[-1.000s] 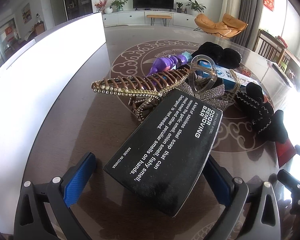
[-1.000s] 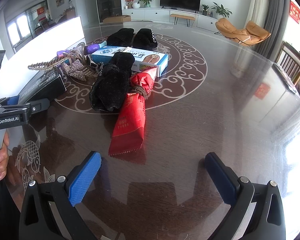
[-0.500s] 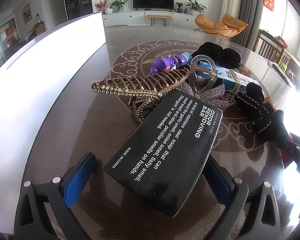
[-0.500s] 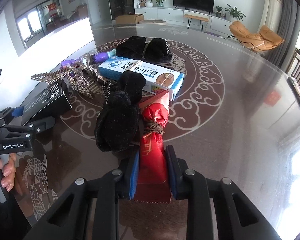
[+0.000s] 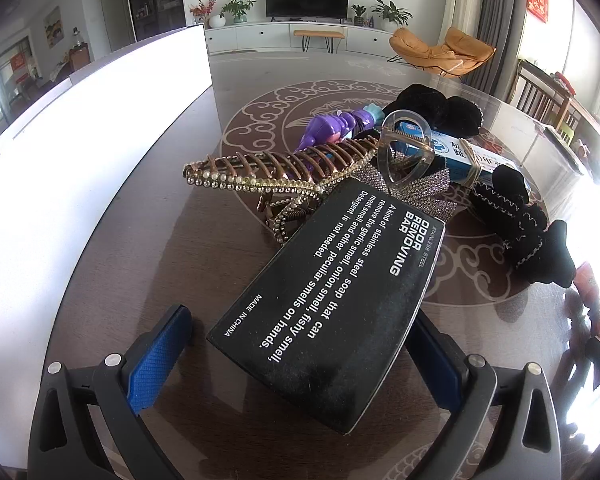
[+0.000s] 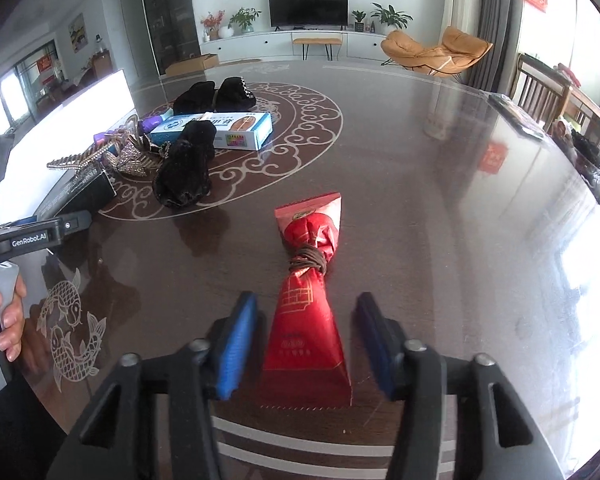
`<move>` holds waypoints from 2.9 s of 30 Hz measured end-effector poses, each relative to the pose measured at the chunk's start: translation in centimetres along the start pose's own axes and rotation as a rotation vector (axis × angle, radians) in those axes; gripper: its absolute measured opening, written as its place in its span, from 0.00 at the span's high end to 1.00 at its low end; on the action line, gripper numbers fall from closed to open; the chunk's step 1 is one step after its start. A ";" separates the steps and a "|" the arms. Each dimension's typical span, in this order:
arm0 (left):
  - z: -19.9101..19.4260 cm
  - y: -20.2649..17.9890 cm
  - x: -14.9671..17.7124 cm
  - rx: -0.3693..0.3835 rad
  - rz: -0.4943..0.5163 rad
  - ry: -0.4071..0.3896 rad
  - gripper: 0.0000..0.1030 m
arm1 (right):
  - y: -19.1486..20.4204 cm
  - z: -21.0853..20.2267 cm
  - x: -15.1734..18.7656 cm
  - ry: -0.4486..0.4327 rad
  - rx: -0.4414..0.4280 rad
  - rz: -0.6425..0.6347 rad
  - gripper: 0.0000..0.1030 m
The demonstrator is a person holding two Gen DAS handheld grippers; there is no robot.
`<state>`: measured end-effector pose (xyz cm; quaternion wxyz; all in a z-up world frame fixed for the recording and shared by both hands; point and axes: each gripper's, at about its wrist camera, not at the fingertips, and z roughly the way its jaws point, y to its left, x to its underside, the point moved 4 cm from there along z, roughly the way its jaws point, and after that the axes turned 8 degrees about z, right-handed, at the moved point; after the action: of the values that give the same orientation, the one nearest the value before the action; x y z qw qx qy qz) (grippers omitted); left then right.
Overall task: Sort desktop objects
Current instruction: 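Grasp the black soap box with the left tool while the right tool grasps the red package, then carry the soap box and red package into the bin and release both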
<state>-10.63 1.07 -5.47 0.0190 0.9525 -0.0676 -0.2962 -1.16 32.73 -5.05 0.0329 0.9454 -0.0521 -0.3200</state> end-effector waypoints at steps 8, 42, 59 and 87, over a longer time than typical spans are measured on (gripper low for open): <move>0.1 0.0 0.0 0.000 0.000 0.000 0.00 | 0.4 1.6 -0.5 0.044 -0.013 -0.056 0.10; -1.3 -4.0 -1.5 0.002 0.316 -0.005 0.41 | -1.7 1.5 -4.0 0.241 -0.189 -0.118 0.41; -11.0 1.5 1.4 0.200 0.041 -0.141 0.44 | 0.5 -4.3 -4.4 0.106 -0.157 -0.138 0.81; -9.2 31.7 0.5 -0.100 -0.518 -0.013 0.43 | 49.5 -1.5 -14.3 0.094 -0.632 -0.457 0.81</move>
<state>-8.72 -30.44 4.20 -0.0108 0.9340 0.1933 -0.3002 -15.35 -14.63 9.42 0.2525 0.8896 0.2623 -0.2759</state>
